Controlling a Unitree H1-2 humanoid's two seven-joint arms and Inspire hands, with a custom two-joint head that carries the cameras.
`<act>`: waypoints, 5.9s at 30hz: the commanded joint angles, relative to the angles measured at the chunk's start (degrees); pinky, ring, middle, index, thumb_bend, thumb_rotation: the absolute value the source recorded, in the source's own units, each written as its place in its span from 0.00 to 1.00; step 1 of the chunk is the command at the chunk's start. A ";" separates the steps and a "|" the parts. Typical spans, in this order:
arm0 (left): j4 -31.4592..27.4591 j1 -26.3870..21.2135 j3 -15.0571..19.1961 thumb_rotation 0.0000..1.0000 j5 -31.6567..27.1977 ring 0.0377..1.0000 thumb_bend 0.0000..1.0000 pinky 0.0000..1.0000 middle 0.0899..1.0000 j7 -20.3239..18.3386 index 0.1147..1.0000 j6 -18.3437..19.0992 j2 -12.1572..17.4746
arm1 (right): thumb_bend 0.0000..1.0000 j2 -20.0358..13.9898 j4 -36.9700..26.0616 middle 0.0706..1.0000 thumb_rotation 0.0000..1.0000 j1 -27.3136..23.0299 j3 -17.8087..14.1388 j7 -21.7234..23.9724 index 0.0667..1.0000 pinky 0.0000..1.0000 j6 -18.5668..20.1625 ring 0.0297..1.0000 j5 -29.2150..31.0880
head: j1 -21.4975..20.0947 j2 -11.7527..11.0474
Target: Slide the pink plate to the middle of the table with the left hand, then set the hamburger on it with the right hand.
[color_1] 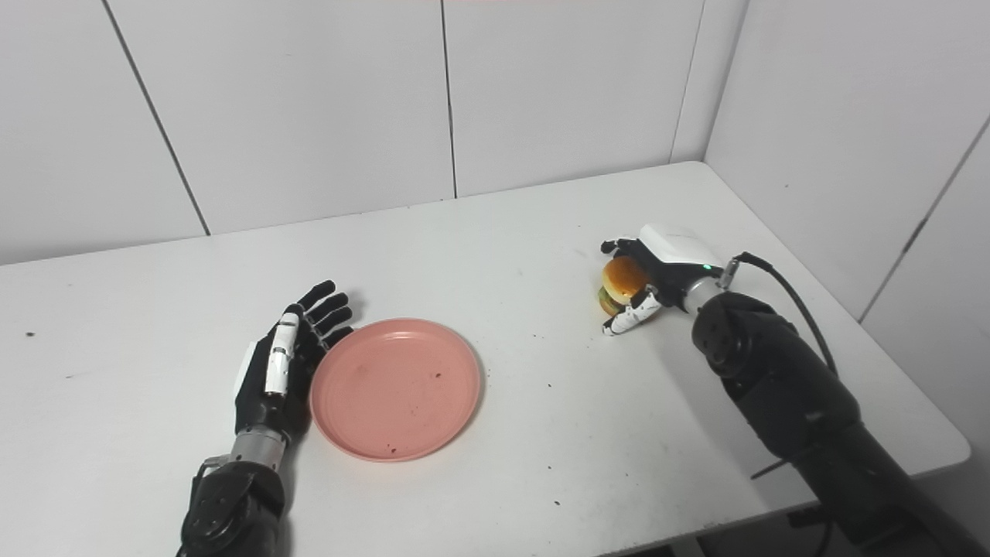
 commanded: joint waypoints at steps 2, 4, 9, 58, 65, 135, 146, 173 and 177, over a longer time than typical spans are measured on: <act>0.95 1.18 0.25 0.95 -0.30 0.80 0.22 0.76 0.77 0.13 0.73 0.51 -0.12 | 0.56 -0.90 0.79 0.45 0.00 -0.36 -0.02 -3.83 0.66 0.33 -2.85 0.40 -2.21 | 0.13 0.03; 0.92 1.21 0.26 0.95 -0.12 0.80 0.22 0.76 0.77 0.37 0.72 0.36 -0.23 | 0.55 -0.54 0.54 0.44 0.00 -0.08 -0.72 -5.82 0.61 0.23 -3.58 0.28 -2.03 | 0.13 0.04; 0.58 1.23 0.17 0.97 -0.14 0.79 0.22 0.76 0.77 0.31 0.72 1.01 -0.19 | 0.55 0.53 -1.12 0.43 0.00 0.35 -2.58 -10.19 0.55 0.14 -4.22 0.20 -1.76 | 0.24 0.10; 1.61 1.38 -2.51 1.00 3.11 0.77 0.20 0.72 0.75 3.80 0.72 -2.78 -4.48 | 0.52 19.10 -17.63 0.43 0.00 -3.08 9.48 2.35 0.45 0.19 -12.21 0.24 0.31 | 19.87 2.99; 2.82 0.67 -2.80 1.00 3.64 0.79 0.22 0.73 0.80 4.72 0.76 -1.89 -5.99 | 0.52 18.73 -16.22 0.43 0.00 -2.08 9.83 2.89 0.45 0.20 -14.38 0.25 0.55 | 21.95 3.38; 1.93 1.26 -1.76 1.00 4.15 0.79 0.22 0.75 0.77 5.75 0.74 -4.52 -3.80 | 0.58 25.83 -23.67 0.94 0.69 8.37 -7.86 -1.14 0.94 0.81 -11.84 0.91 9.99 | 14.64 2.61; 1.59 2.04 -1.78 1.00 4.16 0.98 0.25 0.99 0.97 4.10 0.94 -8.75 -1.33 | 0.52 33.68 -11.77 1.00 0.89 9.18 -14.73 -7.45 1.00 0.92 -16.76 0.96 27.96 | 13.36 1.96; 1.84 0.84 -4.17 1.00 7.09 1.00 0.27 1.00 1.00 3.65 1.00 -5.16 0.17 | 0.50 33.76 -2.36 1.00 0.93 8.58 -18.08 -5.81 1.00 0.99 -17.35 0.98 44.04 | 18.90 1.29; 2.74 0.64 -4.57 1.00 8.77 1.00 0.28 1.00 1.00 5.13 1.00 -5.83 -0.33 | 0.53 33.11 -1.56 1.00 0.92 8.53 -18.81 -5.48 1.00 1.00 -17.25 0.99 45.26 | 20.56 0.92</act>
